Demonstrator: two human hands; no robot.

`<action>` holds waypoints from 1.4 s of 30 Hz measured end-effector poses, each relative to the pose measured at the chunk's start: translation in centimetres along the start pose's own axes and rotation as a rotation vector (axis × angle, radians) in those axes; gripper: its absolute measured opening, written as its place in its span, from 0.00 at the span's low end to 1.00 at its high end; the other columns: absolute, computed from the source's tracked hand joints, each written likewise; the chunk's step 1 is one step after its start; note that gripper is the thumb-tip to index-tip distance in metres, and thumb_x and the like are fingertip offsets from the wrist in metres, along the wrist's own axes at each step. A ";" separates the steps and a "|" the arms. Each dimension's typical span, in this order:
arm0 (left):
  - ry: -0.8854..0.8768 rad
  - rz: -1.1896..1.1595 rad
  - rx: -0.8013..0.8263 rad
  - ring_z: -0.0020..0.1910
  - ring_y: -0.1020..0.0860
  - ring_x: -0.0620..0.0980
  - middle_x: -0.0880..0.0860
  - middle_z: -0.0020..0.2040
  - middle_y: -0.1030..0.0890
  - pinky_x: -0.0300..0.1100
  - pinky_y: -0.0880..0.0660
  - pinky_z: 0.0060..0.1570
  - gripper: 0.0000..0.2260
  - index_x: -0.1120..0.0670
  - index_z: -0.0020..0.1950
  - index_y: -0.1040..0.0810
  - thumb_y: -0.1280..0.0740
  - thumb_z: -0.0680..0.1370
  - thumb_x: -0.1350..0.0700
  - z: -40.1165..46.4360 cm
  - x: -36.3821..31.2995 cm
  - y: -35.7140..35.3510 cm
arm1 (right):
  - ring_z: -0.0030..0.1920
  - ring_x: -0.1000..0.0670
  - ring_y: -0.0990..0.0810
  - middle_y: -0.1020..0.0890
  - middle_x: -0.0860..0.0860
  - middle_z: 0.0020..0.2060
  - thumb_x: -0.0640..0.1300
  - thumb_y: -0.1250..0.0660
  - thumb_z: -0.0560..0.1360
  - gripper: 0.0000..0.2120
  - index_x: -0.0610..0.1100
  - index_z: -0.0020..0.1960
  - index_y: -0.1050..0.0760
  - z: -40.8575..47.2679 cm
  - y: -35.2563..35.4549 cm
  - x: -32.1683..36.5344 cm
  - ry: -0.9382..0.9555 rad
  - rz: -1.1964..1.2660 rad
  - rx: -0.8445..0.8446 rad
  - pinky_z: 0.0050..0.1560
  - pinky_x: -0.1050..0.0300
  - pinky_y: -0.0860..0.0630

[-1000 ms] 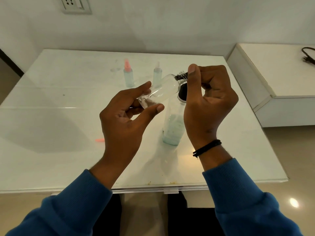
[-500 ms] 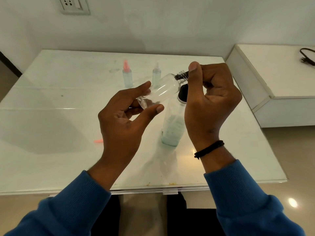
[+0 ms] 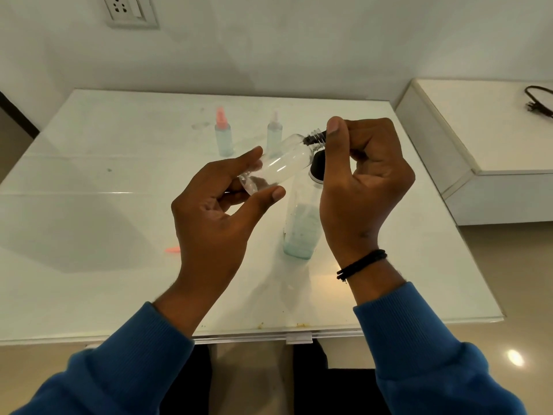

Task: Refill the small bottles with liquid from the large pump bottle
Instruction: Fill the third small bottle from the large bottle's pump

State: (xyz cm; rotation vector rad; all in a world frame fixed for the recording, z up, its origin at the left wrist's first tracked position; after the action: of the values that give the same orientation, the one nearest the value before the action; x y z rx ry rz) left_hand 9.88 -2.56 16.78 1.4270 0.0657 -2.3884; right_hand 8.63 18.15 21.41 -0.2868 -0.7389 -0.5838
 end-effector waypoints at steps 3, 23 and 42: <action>-0.002 0.015 -0.006 0.55 0.16 0.50 0.48 0.56 0.16 0.35 0.20 0.54 0.20 0.53 0.65 0.20 0.21 0.74 0.57 0.0 -0.1 0.0 | 0.38 0.56 0.24 0.23 0.55 0.36 0.35 0.30 0.78 0.09 0.40 0.40 0.22 0.1 0.0 0.1 0.007 -0.003 0.004 0.42 0.63 0.26; 0.015 0.010 -0.012 0.54 0.16 0.51 0.50 0.56 0.15 0.38 0.19 0.55 0.20 0.55 0.65 0.19 0.21 0.74 0.57 0.0 0.1 0.0 | 0.38 0.55 0.24 0.23 0.56 0.36 0.35 0.30 0.78 0.09 0.41 0.39 0.22 0.1 -0.1 0.0 0.001 0.011 0.006 0.41 0.60 0.25; -0.007 -0.003 0.005 0.55 0.16 0.52 0.51 0.56 0.16 0.39 0.19 0.55 0.20 0.55 0.65 0.20 0.21 0.74 0.58 0.0 -0.2 -0.1 | 0.37 0.53 0.23 0.23 0.54 0.35 0.35 0.30 0.79 0.10 0.44 0.40 0.23 0.3 0.1 0.2 0.010 0.001 0.013 0.40 0.59 0.25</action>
State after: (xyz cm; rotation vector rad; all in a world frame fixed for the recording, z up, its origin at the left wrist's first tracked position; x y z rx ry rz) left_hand 9.94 -2.46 16.97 1.4217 0.0609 -2.3974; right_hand 8.69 18.30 21.78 -0.2716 -0.7327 -0.5790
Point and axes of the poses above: each hand's wrist, its own z-axis towards the middle knuckle, its own y-axis out of the back of the hand, x = y × z, the point moved 10 cm from there along z, towards the middle knuckle
